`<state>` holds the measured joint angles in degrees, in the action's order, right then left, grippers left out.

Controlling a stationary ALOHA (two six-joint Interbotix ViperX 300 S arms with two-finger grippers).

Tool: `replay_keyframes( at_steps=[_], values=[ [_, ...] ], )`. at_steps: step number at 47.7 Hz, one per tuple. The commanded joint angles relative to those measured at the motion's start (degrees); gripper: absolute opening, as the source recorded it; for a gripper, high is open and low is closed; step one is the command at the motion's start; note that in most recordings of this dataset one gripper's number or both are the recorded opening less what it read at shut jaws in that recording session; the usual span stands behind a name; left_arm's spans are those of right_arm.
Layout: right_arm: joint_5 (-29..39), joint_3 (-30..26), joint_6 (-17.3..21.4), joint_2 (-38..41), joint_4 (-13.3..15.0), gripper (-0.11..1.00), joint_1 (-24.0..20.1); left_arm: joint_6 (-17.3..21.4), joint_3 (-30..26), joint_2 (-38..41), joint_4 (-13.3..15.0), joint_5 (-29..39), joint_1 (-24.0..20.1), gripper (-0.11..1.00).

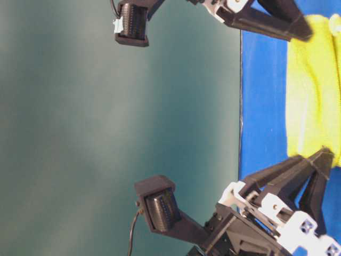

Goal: Fold the yellow towel.
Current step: 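Open both grippers and retract them sideways away from the towel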

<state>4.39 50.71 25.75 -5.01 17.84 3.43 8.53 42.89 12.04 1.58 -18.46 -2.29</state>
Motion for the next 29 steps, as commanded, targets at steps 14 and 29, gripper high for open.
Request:
replay_keyframes(
  at_steps=[14,29],
  values=[
    [1.1,-1.3,0.2,-4.6,-0.1,0.58,-4.8,-0.2,0.1,-6.7,0.1,6.2,0.4,0.76],
    [8.9,-1.2,0.0,-18.1,0.4,0.58,-6.6,-0.3,1.9,-21.2,0.1,14.5,2.1,0.72]
  ],
)
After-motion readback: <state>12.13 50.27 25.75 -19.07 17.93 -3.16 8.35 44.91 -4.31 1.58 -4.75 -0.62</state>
